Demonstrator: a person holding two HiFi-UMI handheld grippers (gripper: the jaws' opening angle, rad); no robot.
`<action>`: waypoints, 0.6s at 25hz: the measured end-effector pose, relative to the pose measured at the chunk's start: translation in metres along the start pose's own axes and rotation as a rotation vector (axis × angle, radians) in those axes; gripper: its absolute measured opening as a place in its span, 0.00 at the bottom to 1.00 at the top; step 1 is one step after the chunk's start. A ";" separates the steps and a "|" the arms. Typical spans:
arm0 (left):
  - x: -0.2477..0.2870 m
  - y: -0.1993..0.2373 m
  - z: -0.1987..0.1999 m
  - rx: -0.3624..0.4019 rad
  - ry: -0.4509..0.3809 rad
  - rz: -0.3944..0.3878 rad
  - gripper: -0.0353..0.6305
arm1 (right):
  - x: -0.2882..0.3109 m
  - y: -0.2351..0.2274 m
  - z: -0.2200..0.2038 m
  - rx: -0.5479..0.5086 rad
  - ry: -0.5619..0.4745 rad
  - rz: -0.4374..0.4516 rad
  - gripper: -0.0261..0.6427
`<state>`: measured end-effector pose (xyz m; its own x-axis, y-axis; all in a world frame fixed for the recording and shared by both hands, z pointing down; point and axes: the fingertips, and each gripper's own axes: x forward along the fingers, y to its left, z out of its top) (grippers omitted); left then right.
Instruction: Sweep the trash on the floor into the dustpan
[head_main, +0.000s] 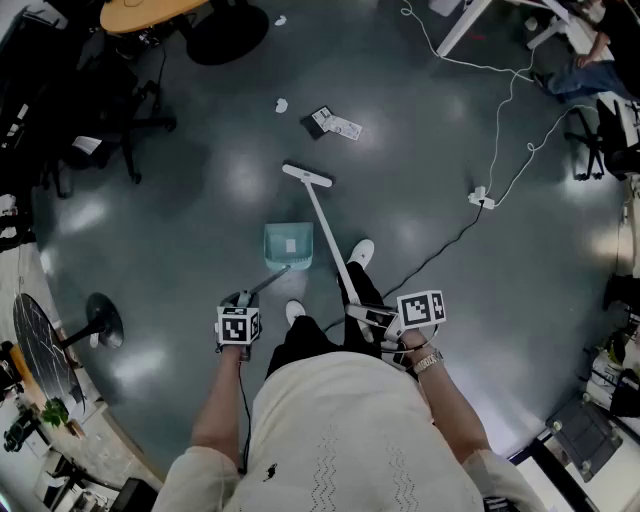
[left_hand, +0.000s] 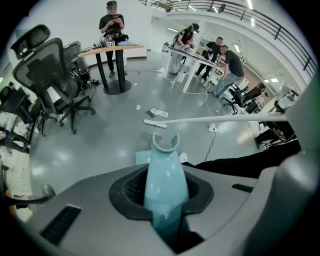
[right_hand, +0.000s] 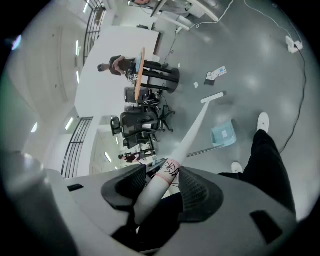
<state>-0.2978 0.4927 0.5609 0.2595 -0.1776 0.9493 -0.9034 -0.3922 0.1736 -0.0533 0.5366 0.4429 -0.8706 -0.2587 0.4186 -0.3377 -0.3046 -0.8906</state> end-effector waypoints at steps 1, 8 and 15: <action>0.005 -0.009 0.020 0.003 -0.005 0.008 0.19 | -0.013 -0.002 0.023 -0.014 0.017 -0.023 0.35; 0.048 -0.032 0.154 -0.025 -0.071 0.043 0.19 | -0.070 -0.003 0.180 -0.077 0.028 -0.057 0.35; 0.089 -0.023 0.266 0.034 -0.066 0.025 0.19 | -0.069 0.015 0.313 -0.035 -0.087 -0.012 0.35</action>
<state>-0.1630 0.2459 0.5714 0.2600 -0.2461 0.9337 -0.8978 -0.4176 0.1399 0.1140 0.2631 0.4563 -0.8323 -0.3343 0.4421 -0.3618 -0.2766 -0.8903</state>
